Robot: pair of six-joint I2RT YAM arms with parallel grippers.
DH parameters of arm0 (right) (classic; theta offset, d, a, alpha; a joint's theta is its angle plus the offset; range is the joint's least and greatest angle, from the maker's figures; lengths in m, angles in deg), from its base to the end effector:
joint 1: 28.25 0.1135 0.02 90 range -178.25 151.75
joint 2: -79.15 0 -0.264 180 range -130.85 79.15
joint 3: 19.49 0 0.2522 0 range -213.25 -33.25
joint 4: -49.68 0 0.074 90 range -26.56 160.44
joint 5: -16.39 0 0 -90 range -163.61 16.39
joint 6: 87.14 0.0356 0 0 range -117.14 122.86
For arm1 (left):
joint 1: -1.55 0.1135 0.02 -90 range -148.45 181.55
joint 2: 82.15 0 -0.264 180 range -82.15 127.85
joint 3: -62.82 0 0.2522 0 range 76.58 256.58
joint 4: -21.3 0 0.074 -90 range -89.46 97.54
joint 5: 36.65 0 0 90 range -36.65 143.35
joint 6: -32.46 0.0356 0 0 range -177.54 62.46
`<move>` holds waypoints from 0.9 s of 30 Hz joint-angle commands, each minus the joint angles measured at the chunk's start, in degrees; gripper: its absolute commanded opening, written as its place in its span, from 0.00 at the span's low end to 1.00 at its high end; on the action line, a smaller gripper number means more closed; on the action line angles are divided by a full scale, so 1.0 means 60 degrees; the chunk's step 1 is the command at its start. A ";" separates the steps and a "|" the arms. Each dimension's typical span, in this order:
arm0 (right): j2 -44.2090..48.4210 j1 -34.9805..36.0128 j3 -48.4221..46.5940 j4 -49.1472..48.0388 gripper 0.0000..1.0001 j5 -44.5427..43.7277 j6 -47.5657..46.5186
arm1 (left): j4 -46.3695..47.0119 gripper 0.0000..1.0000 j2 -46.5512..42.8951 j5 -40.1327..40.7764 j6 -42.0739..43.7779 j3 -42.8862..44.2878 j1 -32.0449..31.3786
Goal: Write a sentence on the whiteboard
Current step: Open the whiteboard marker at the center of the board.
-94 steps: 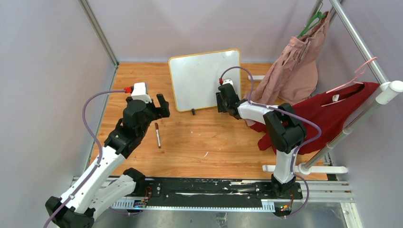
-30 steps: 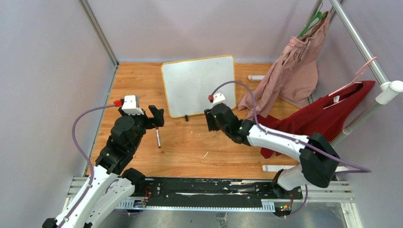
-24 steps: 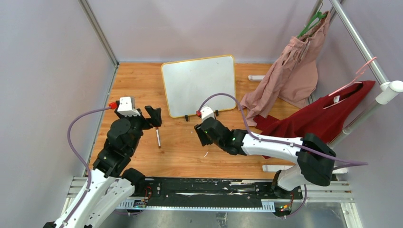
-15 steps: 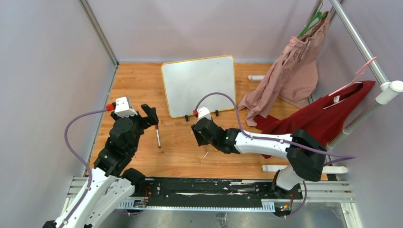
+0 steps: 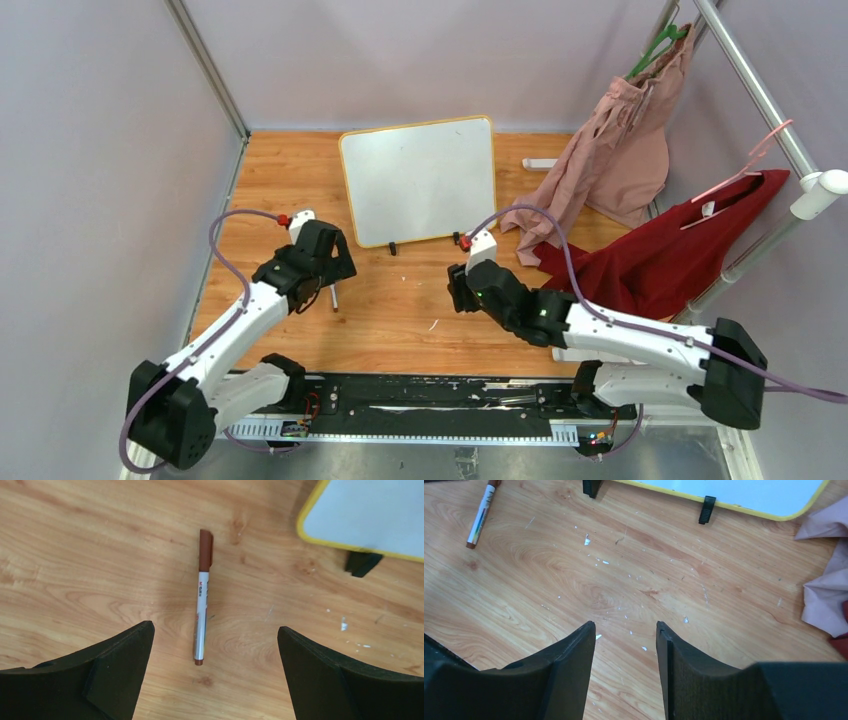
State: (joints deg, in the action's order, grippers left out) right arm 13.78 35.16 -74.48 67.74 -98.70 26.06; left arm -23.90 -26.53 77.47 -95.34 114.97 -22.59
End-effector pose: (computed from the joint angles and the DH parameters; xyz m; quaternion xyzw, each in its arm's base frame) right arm 0.1261 0.2181 0.2574 -0.1839 0.8257 0.2068 0.4915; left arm 0.1821 -0.0657 0.2362 -0.1820 0.8997 -0.0100 0.3965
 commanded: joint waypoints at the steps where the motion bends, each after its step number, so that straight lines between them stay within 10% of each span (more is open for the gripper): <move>1: 0.1174 0.0076 0.0561 0.0457 0.52 -0.0279 0.0201 | -0.0304 1.00 0.0885 -0.0697 -0.0552 0.0293 0.0358; 27: 0.3149 0.0080 0.1020 0.0515 0.51 -0.0267 -0.0258 | 0.0649 0.55 0.4510 -0.1809 0.0455 0.0960 0.1628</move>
State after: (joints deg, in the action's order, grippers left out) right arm 31.44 35.16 -69.19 71.17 -99.77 25.53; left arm -23.29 -0.55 69.05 -94.73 120.76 -14.05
